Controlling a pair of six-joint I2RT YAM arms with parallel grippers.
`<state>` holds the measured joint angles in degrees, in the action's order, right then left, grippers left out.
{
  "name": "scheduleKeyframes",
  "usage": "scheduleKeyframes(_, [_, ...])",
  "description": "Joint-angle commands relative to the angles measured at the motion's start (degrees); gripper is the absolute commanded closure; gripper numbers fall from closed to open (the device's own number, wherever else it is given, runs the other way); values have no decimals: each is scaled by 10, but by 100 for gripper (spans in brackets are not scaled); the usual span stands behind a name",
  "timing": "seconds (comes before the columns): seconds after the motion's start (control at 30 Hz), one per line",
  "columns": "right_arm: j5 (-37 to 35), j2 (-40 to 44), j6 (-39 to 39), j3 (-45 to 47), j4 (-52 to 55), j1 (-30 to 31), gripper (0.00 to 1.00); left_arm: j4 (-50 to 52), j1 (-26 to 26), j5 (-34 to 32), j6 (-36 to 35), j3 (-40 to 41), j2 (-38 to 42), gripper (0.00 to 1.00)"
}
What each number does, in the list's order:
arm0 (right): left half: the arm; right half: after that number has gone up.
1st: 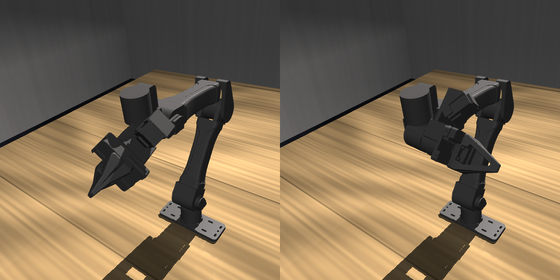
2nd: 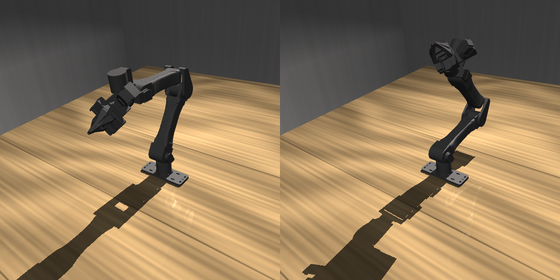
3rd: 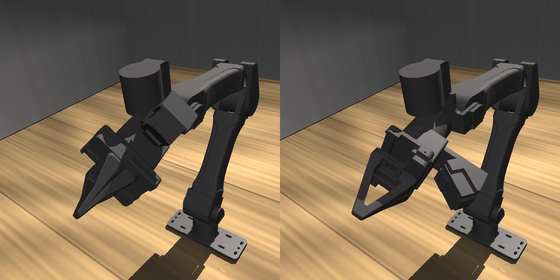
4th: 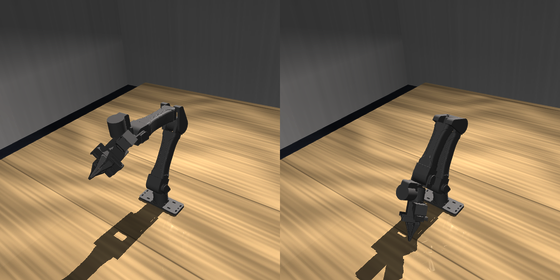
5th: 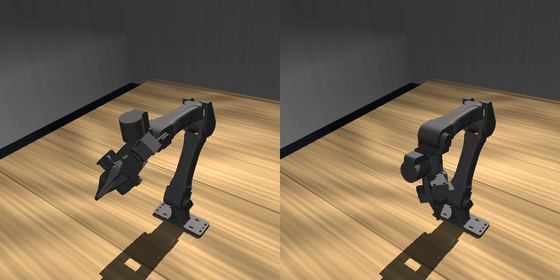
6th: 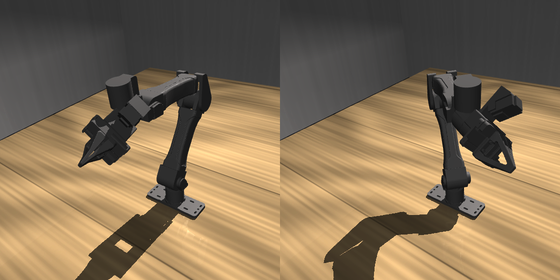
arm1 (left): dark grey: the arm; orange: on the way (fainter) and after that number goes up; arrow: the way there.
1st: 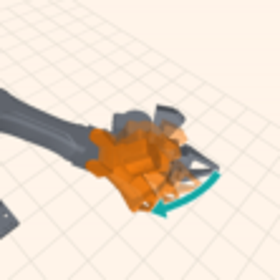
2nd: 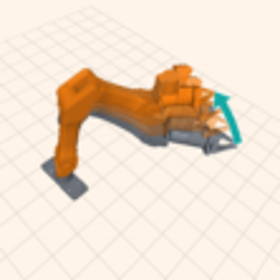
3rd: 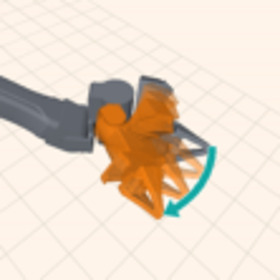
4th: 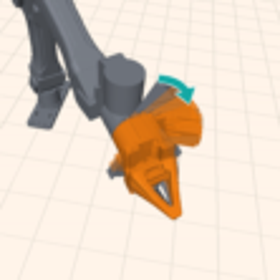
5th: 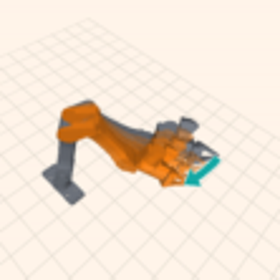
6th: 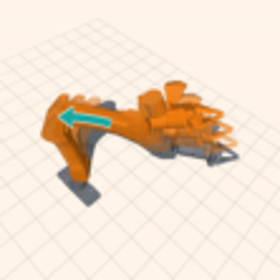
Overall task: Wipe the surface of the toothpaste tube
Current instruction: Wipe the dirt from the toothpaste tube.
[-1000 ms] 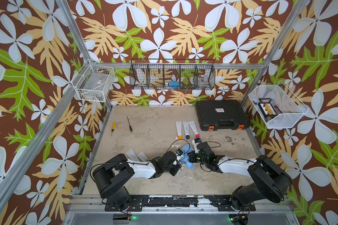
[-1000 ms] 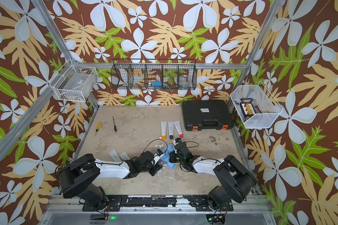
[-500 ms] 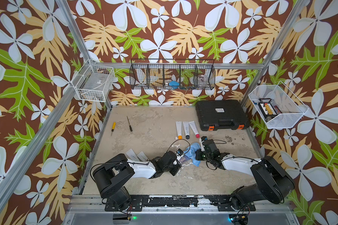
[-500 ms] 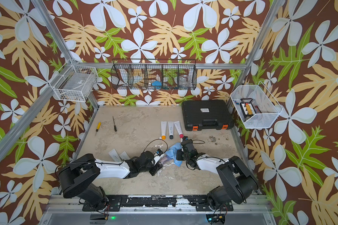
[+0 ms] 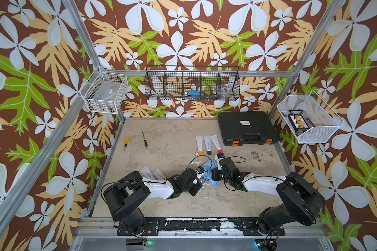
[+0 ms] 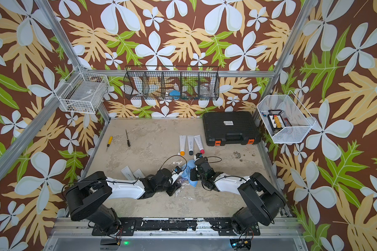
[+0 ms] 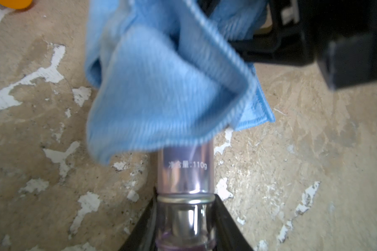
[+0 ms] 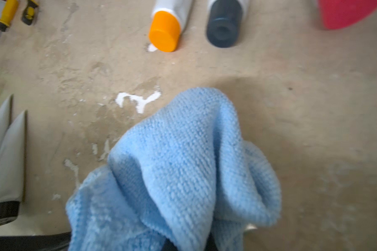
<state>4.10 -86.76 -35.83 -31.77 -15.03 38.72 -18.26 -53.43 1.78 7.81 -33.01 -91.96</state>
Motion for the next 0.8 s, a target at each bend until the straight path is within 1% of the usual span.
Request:
scheduleKeyframes(0.0, [52, -9, -34, -3, 48, 33, 100, -18, 0, 9, 0, -5, -6, 78])
scheduleKeyframes(0.2, [59, -13, -60, -13, 41, 75, 100, -18, 0, 8, 0, -4, -3, 78])
scheduleKeyframes(0.47, [73, 1, -85, -10, 31, 92, 100, -18, 0, 5, -2, -1, 1, 79])
scheduleKeyframes(0.6, [58, 2, -74, -15, 44, 92, 100, -18, 1, 7, -2, -2, 2, 78])
scheduleKeyframes(0.77, [14, 3, -41, -16, 65, 85, 100, -18, 0, 6, -3, 1, 6, 79])
